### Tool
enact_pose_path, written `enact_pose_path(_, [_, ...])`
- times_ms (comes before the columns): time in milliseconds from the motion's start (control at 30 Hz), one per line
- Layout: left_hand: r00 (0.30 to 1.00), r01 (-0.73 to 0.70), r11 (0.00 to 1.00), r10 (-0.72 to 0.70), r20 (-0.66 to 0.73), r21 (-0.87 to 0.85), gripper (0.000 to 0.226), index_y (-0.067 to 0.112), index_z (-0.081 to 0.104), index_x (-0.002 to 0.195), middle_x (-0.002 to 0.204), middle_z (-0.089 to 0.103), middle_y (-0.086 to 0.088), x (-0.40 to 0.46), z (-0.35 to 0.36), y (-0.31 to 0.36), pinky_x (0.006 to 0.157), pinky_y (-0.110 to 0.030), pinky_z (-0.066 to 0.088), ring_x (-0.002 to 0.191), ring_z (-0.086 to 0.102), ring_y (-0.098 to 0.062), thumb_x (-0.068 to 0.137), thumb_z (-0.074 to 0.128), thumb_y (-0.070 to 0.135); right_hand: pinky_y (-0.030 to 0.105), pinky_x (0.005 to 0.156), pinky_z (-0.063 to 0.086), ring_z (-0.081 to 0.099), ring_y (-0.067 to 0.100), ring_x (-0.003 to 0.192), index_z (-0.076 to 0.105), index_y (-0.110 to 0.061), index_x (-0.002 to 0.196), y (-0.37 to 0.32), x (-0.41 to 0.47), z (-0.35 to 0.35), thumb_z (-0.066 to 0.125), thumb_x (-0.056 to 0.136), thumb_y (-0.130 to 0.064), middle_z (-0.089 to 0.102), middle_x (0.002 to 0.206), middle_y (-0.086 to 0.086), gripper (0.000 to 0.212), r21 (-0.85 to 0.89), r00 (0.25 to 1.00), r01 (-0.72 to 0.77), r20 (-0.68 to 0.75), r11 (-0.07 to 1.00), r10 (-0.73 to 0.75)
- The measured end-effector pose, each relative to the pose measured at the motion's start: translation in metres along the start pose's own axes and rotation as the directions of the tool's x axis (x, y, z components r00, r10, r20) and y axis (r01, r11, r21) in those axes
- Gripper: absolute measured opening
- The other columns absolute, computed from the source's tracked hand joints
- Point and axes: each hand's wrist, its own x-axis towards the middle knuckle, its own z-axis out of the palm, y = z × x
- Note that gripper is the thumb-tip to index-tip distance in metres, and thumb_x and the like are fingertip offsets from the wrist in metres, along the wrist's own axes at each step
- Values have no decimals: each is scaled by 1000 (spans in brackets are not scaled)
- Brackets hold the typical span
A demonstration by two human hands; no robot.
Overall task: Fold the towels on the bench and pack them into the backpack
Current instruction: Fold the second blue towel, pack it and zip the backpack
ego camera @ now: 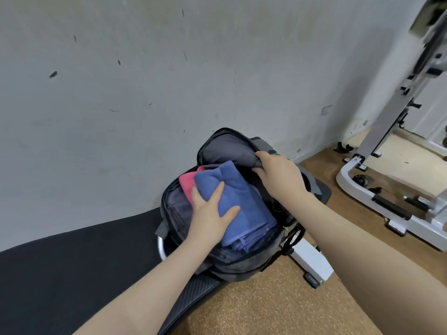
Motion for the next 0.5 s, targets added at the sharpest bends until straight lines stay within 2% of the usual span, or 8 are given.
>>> enact_pose_path(33, [985, -83, 949, 124, -118, 304, 60, 29, 35, 139, 150, 5, -14, 0, 4, -7, 112, -35, 12, 138, 12, -30, 85, 51, 49, 41, 76, 45, 57, 38, 99, 49, -10, 123, -1, -2, 2, 46, 94, -25, 62, 110, 16, 32, 5, 1000, 1, -3, 1000, -1])
enact_pose_path(67, [948, -172, 847, 282, -150, 504, 58, 26, 42, 135, 149, 11, -18, 0, 6, -11, 113, -44, 9, 136, 13, -35, 84, 47, 52, 40, 74, 43, 58, 38, 99, 48, -9, 123, -1, -4, 4, 46, 95, -25, 62, 110, 16, 32, 9, 1000, -1, -9, 1000, 1])
enact_pose_path(133, [858, -388, 652, 514, -3, 651, 54, 22, 54, 125, 144, 32, -19, 4, 10, -17, 112, -45, 11, 132, 26, -35, 82, 37, 50, 40, 71, 41, 57, 38, 98, 48, -9, 122, -1, -7, 5, 44, 95, -25, 62, 110, 16, 32, 25, 999, -8, -40, 1000, 9])
enact_pose_path(167, [849, -450, 616, 520, 95, 646, 58, 21, 54, 127, 145, 36, -16, 7, 11, -19, 112, -41, 11, 134, 30, -32, 84, 30, 51, 39, 71, 41, 57, 38, 98, 48, -9, 122, -2, -8, 5, 44, 96, -25, 62, 110, 16, 32, 31, 998, -12, -57, 999, 13])
enact_pose_path(233, [877, -465, 650, 430, 214, 601, 73, 23, 33, 142, 153, 21, -8, 11, 10, -17, 115, -33, 1, 142, 20, -24, 83, 9, 59, 39, 73, 42, 58, 37, 99, 48, -9, 122, -3, -9, 5, 42, 96, -26, 62, 111, 15, 31, 27, 998, -15, -67, 1000, 17])
enact_pose_path(300, [908, -414, 701, 358, 216, 581, 77, 25, 16, 147, 156, 13, -4, 23, 15, -17, 115, -32, -2, 144, 10, -21, 81, 3, 63, 38, 73, 42, 58, 35, 98, 48, -10, 123, -3, -11, 4, 41, 97, -26, 62, 112, 12, 31, 18, 998, -9, -69, 1000, 10])
enact_pose_path(433, [939, -338, 749, 313, 145, 570, 90, 16, 37, 140, 142, 42, -10, 52, 29, 7, 111, -34, 14, 133, 32, -27, 72, 0, 63, 38, 73, 44, 58, 35, 100, 49, -13, 124, -5, -17, 3, 45, 96, -27, 62, 115, 9, 32, 8, 997, 2, -75, 1000, -1])
enact_pose_path(500, [939, -336, 800, 327, 108, 497, 83, 13, 50, 129, 130, 53, -11, 55, 32, 8, 109, -35, 18, 125, 41, -28, 75, 7, 60, 38, 75, 45, 57, 32, 104, 47, -15, 128, -7, -22, 7, 48, 94, -29, 60, 121, 8, 37, 47, 999, -9, -50, 999, 11])
